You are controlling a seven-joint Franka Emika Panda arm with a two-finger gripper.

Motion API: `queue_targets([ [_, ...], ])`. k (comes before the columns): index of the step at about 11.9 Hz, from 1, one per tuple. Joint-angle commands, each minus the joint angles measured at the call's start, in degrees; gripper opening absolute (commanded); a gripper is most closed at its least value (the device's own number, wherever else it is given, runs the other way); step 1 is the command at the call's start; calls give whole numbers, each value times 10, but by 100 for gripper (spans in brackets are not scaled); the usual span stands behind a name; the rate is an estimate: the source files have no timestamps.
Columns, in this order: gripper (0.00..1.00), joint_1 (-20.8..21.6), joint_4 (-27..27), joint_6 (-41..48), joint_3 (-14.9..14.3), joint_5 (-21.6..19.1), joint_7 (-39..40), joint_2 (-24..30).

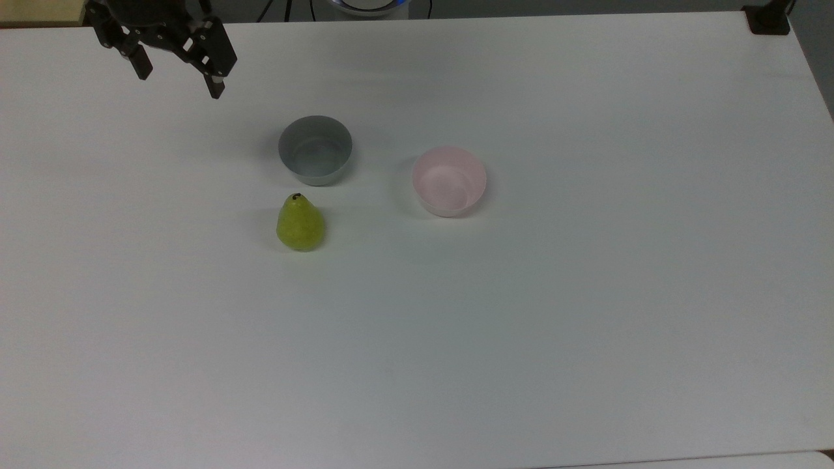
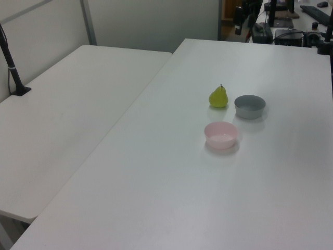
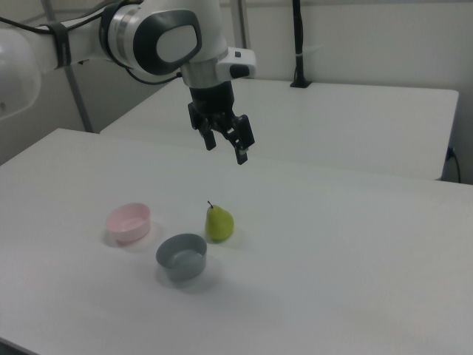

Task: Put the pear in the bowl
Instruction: 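Move the open gripper down over the green pear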

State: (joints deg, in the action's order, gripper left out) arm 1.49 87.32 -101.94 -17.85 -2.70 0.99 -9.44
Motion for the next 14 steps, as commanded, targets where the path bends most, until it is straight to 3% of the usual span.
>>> queue_targets([
  [1, 100, 4, 6, 9, 3, -3, 20, 11],
  [9, 100, 26, 8, 1, 2, -5, 27, 2],
  [14, 100, 84, 7, -13, -3, -2, 28, -57],
])
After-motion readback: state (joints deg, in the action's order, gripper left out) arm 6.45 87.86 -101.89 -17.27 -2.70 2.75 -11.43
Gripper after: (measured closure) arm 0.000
